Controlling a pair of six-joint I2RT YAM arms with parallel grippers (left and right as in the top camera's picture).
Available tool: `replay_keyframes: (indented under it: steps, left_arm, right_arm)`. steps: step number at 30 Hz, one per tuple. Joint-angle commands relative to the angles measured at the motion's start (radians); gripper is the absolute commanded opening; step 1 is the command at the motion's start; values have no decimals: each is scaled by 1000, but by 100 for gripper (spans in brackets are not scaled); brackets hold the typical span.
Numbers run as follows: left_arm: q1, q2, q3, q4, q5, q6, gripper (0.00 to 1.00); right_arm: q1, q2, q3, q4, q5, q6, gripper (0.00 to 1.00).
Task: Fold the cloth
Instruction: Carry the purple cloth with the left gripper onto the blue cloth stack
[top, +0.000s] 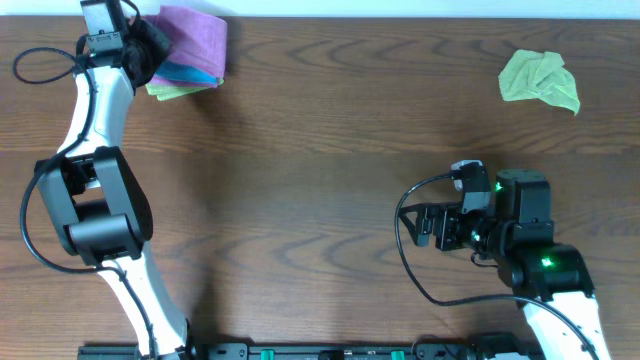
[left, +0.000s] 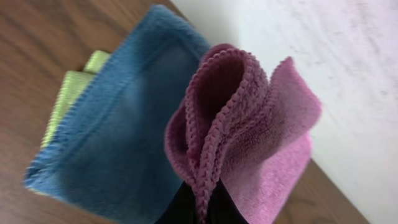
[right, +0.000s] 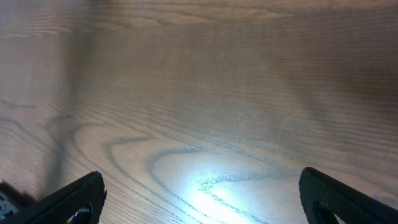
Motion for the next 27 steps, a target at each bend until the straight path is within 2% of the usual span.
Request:
replay_keyframes:
  steps: [1, 8, 14, 27]
  left_arm:
    - [8, 0, 28, -19, -87, 29, 6]
    - [8, 0, 28, -31, -141, 40, 6]
    - [8, 0, 28, -32, -158, 48, 10]
    - [8, 0, 28, -33, -186, 82, 53]
  right_arm:
    - [-9, -1, -6, -2, -8, 10, 99]
    - [-9, -1, -6, -2, -8, 10, 99]
    - [-9, -1, -6, -2, -8, 10, 99]
    - [-9, -1, -6, -2, -8, 10, 99]
